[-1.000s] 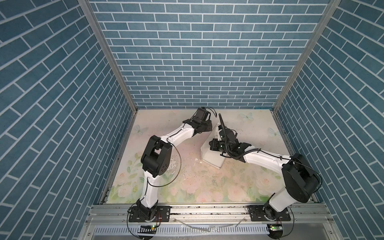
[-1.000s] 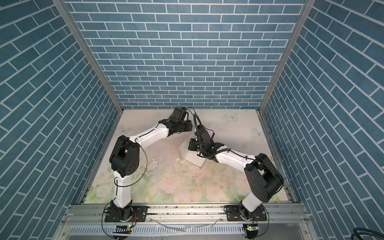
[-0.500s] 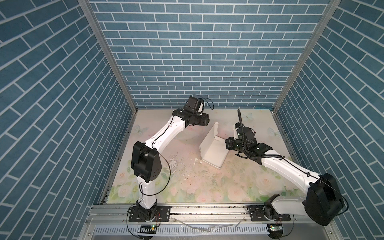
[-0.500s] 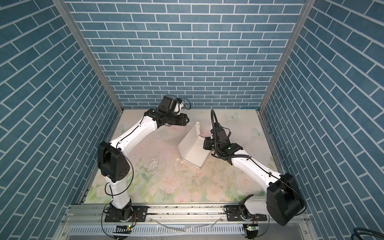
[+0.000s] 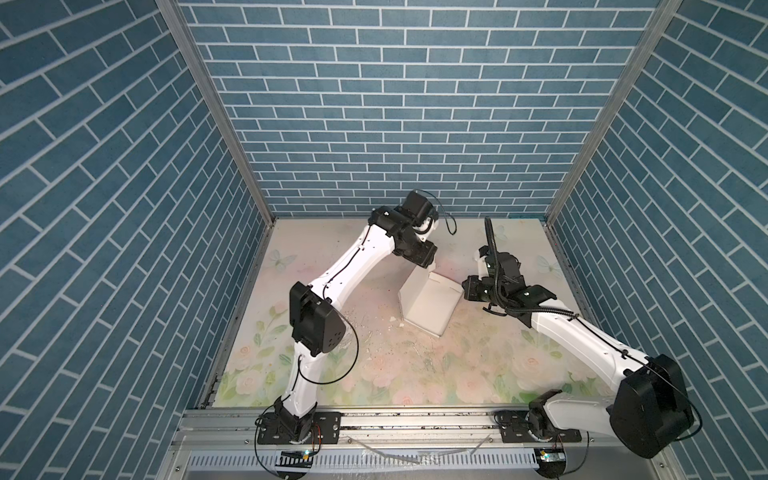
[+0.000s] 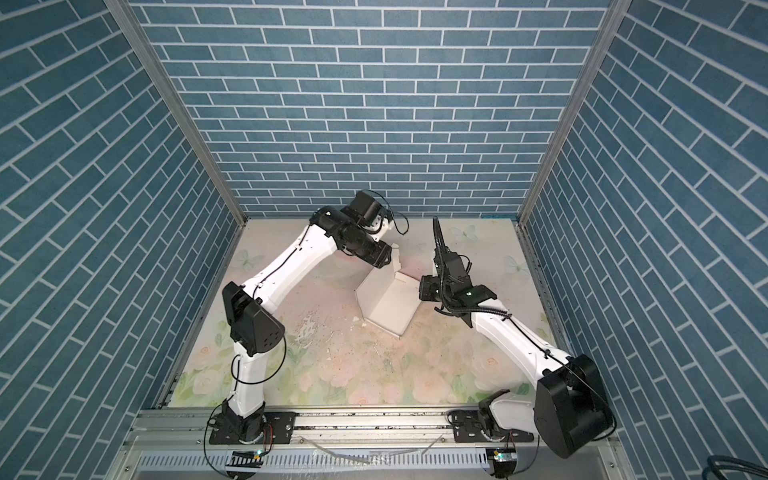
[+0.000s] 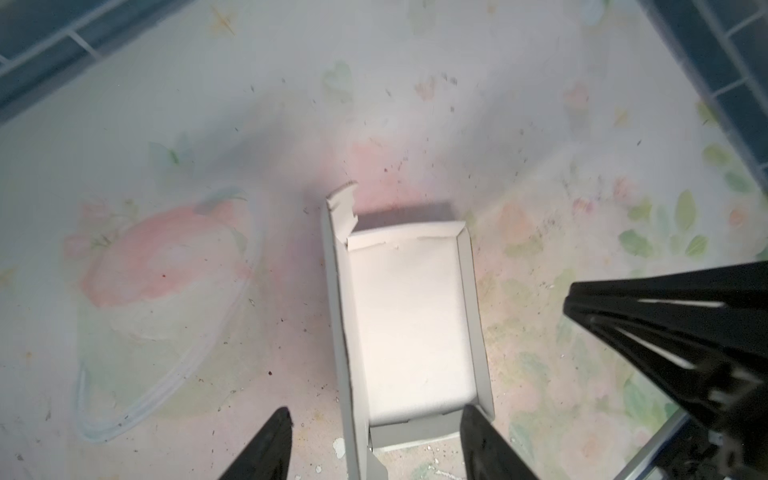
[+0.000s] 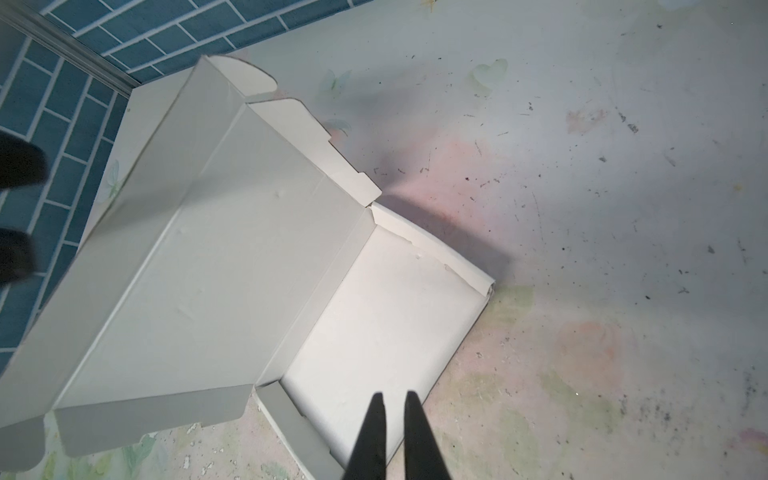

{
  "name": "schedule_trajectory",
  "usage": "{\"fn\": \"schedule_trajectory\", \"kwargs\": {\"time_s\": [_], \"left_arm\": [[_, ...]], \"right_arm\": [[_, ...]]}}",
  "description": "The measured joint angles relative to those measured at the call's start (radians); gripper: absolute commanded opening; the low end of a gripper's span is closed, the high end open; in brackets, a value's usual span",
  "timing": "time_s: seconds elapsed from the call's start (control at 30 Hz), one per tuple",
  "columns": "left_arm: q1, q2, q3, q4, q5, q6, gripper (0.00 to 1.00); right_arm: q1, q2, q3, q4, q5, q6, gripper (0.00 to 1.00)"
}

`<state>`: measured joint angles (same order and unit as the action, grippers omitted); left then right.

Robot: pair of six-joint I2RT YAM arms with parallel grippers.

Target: Fold the paper box

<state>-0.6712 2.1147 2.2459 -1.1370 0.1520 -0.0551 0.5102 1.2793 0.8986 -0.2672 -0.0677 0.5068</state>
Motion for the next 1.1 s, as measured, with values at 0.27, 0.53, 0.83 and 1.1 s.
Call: {"fn": "schedule_trajectory", "kwargs": {"time_s": [0.27, 0.53, 0.83, 1.1], "left_arm": [[-0.029, 0.129, 0.069, -0.118, -0.104, 0.060, 0.49], [-0.032, 0.135, 0.106, -0.142, -0.162, 0.112, 0.23], [-0.034, 0.135, 0.119, -0.154, -0.187, 0.200, 0.15], [-0.034, 0.141, 0.187, -0.171, -0.168, 0.294, 0.10]], "right_arm": [[-0.012, -0.021, -0.018, -0.002, -0.007, -0.011, 0.12], [-0.027, -0.024, -0.019, -0.002, -0.008, -0.015, 0.11], [-0.027, -0.024, -0.019, -0.006, -0.008, -0.018, 0.11], [-0.027, -0.035, -0.019, -0.058, -0.006, -0.049, 0.12]]}}
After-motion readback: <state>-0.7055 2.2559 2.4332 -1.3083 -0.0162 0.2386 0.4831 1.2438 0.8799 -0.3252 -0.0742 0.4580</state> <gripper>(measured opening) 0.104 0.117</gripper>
